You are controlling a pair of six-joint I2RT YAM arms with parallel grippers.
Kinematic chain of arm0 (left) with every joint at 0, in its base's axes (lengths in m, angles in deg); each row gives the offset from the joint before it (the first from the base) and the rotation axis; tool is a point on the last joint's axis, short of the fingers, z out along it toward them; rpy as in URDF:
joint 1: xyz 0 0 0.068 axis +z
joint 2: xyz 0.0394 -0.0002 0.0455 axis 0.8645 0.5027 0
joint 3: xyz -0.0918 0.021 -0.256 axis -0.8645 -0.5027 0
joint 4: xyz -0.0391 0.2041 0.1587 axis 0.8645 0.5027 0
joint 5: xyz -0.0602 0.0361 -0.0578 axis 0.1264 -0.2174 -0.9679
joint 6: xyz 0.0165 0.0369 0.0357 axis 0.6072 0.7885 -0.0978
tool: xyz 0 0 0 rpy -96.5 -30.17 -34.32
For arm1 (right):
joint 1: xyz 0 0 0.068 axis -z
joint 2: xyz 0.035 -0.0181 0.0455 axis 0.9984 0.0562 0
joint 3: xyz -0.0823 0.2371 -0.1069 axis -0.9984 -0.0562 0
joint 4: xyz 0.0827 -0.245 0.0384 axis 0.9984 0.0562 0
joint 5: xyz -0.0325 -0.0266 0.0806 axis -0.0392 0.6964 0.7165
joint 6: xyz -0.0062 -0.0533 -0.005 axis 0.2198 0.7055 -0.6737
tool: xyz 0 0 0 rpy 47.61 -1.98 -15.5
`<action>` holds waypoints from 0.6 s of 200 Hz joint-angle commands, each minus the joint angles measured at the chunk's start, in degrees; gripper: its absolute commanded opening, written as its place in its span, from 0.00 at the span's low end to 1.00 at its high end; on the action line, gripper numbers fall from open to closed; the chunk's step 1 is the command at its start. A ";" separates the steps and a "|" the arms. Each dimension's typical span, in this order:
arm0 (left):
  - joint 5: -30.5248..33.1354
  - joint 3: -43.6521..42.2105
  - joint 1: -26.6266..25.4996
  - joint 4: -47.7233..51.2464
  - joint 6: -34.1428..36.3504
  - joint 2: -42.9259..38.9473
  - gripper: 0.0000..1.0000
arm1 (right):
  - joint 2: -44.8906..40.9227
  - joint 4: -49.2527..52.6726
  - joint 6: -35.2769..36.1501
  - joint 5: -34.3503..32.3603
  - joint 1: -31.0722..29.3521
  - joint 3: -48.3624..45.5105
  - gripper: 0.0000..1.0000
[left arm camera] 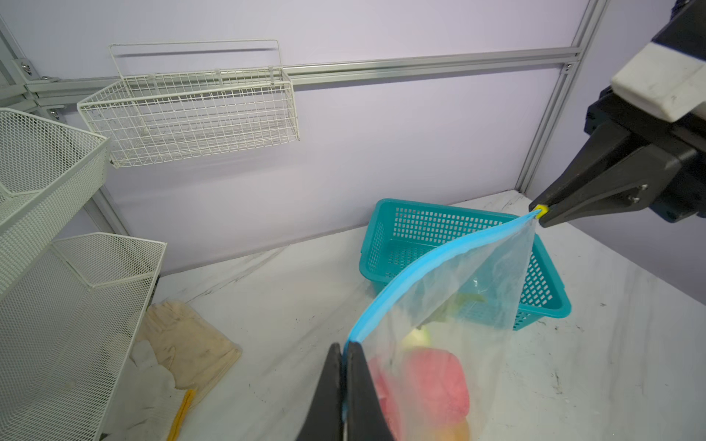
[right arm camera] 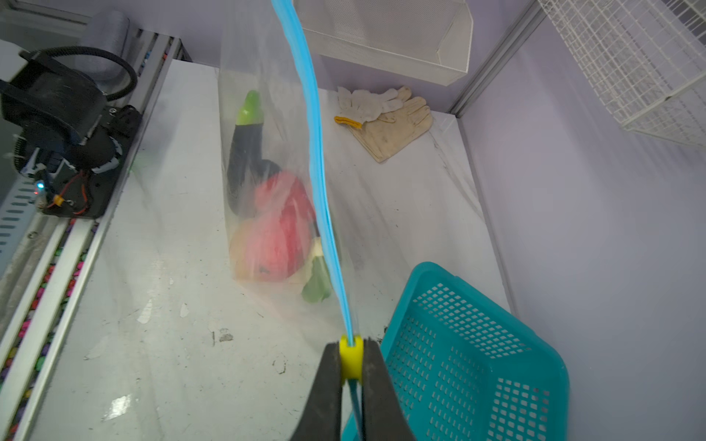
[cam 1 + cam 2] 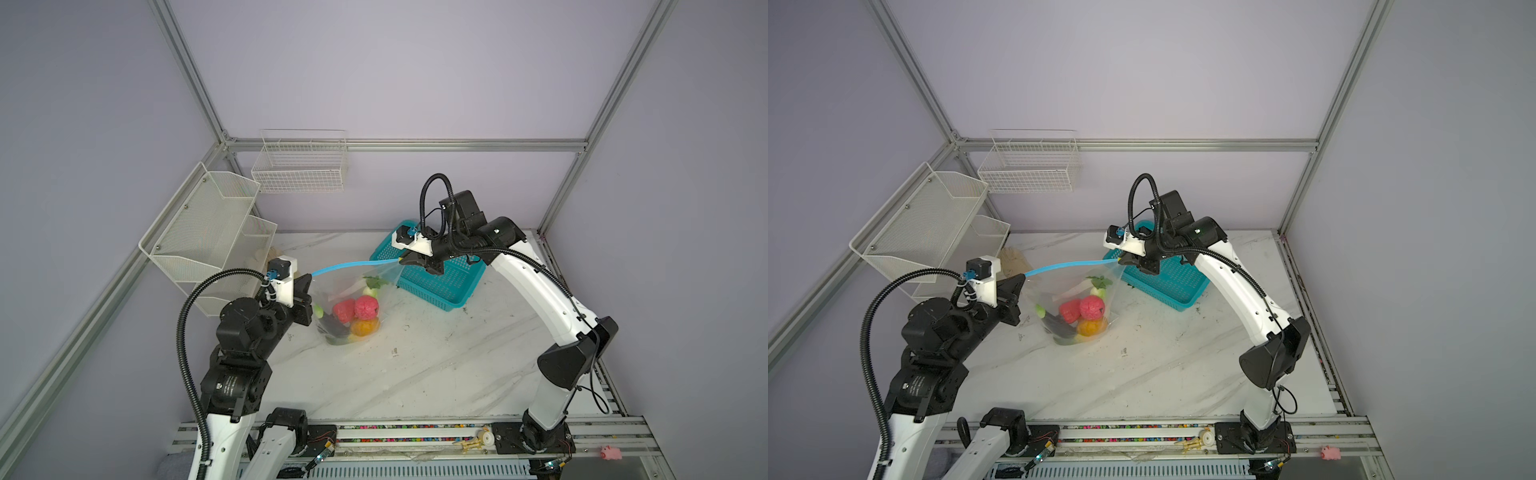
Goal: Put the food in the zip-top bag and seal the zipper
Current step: 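Slide the right gripper along the blue zipper away from the left gripper, stretching it, then lower the filled bag onto the table with both grippers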
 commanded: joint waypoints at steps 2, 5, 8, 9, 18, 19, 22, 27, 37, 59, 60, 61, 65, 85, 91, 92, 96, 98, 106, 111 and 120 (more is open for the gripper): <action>-4.43 -0.53 -0.80 4.51 -4.21 -2.77 0.00 | -7.31 -6.67 -5.28 0.85 -3.40 -5.99 0.00; -4.43 -0.43 -0.93 4.92 -4.62 -3.16 0.00 | -8.08 -7.15 -5.71 0.70 -3.84 -6.77 0.00; -4.44 -0.20 -1.02 5.25 -5.30 -3.52 0.00 | -8.90 -7.58 -6.11 0.65 -4.29 -7.68 0.00; -4.43 -0.09 -1.05 5.38 -5.50 -3.61 0.00 | -9.13 -7.70 -6.23 0.64 -4.40 -7.94 0.00; -4.53 0.93 -1.25 6.57 -6.80 -4.50 0.00 | -11.33 -9.12 -7.08 1.04 -5.35 -10.20 0.00; -4.52 1.09 -1.25 6.79 -7.00 -4.63 0.00 | -11.58 -9.26 -7.15 1.10 -5.50 -10.39 0.00; -4.45 1.42 -1.32 7.30 -7.31 -4.78 0.00 | -12.24 -9.79 -7.41 1.31 -5.83 -10.94 0.00; -4.22 2.04 -1.42 8.23 -7.91 -5.00 0.00 | -13.17 -10.63 -7.85 1.54 -6.23 -11.87 0.00; -3.31 2.78 -1.75 9.86 -8.79 -5.25 0.00 | -14.53 -12.93 -8.76 2.02 -6.62 -13.42 0.00; 1.49 0.49 -2.04 10.25 -10.48 -5.86 0.00 | -12.60 -15.99 -9.15 2.02 -6.58 -14.56 0.00; 1.87 0.30 -2.04 10.21 -10.64 -5.84 0.00 | -12.43 -16.04 -9.07 2.04 -6.56 -14.46 0.00; 2.06 0.03 -2.04 10.10 -10.72 -5.82 0.00 | -12.21 -16.06 -8.98 2.04 -6.55 -14.45 0.00; 3.32 -0.88 -2.04 9.93 -10.80 -5.66 0.00 | -11.10 -16.13 -8.64 2.11 -6.54 -14.08 0.00; 9.64 -5.35 -2.03 6.77 -12.83 -3.24 0.00 | -3.65 -16.27 -7.21 3.17 -6.07 -11.30 0.00; 11.41 -6.45 -1.96 5.65 -12.68 -1.81 0.00 | -0.89 -16.28 -7.06 3.62 -5.65 -9.96 0.00; 11.71 -6.60 -1.95 5.40 -12.62 -1.48 0.00 | -0.14 -16.22 -7.01 3.76 -5.48 -9.43 0.00; 12.64 -7.15 -1.91 4.63 -12.57 -0.26 0.00 | 1.22 -16.18 -6.85 4.11 -5.15 -8.64 0.00; 13.42 -7.40 -1.85 4.24 -12.56 0.28 0.00 | 2.10 -16.11 -6.81 4.30 -5.03 -8.24 0.00; 15.13 -8.32 -1.38 2.28 -11.86 3.46 0.00 | 5.60 -16.15 -6.22 5.28 -4.06 -6.33 0.00; 15.73 -8.72 -0.88 0.99 -11.44 5.61 0.00 | 8.10 -16.22 -5.90 5.60 -3.38 -4.66 0.00; 16.63 -8.73 0.51 -0.78 -10.67 10.03 0.00 | 11.95 -16.03 -5.74 5.86 -2.36 -1.73 0.00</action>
